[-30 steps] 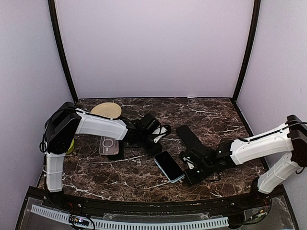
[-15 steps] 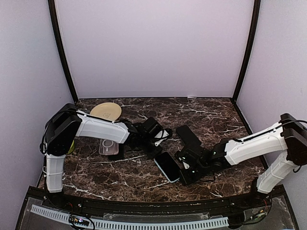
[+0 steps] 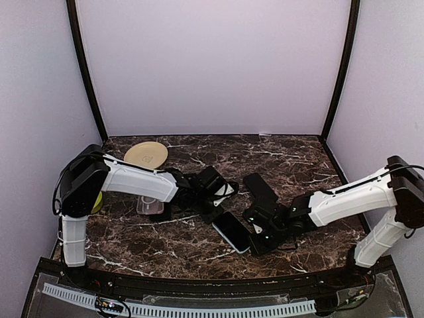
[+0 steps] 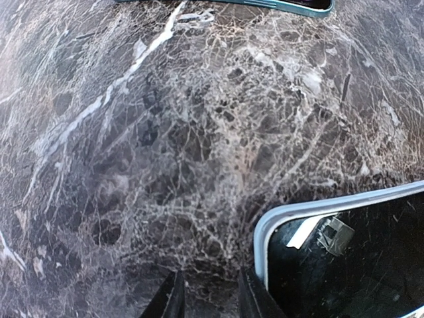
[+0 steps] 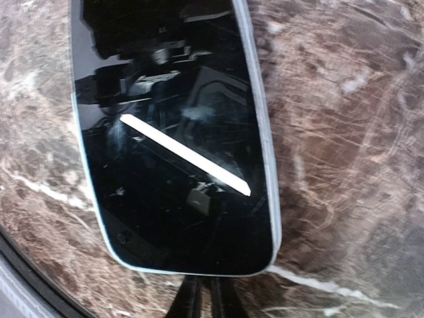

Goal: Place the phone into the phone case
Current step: Adjust the phone with the phone case at the center of the board.

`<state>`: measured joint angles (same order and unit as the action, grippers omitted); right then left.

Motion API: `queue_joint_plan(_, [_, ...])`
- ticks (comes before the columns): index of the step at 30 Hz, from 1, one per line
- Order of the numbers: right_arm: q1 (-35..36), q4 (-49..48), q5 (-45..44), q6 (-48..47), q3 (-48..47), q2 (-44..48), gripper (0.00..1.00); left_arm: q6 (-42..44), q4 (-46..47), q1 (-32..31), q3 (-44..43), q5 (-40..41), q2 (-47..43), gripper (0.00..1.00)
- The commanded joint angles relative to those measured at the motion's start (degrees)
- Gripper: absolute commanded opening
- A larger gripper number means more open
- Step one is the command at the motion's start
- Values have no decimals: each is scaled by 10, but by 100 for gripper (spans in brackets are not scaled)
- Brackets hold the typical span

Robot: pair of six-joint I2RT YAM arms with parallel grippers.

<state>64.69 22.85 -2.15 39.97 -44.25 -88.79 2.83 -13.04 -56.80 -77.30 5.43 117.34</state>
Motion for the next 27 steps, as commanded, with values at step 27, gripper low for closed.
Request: queue_joint_plan(27, [-113,-5,97,-151,0,-16,10,-18,-24,9,112,60,-164,48])
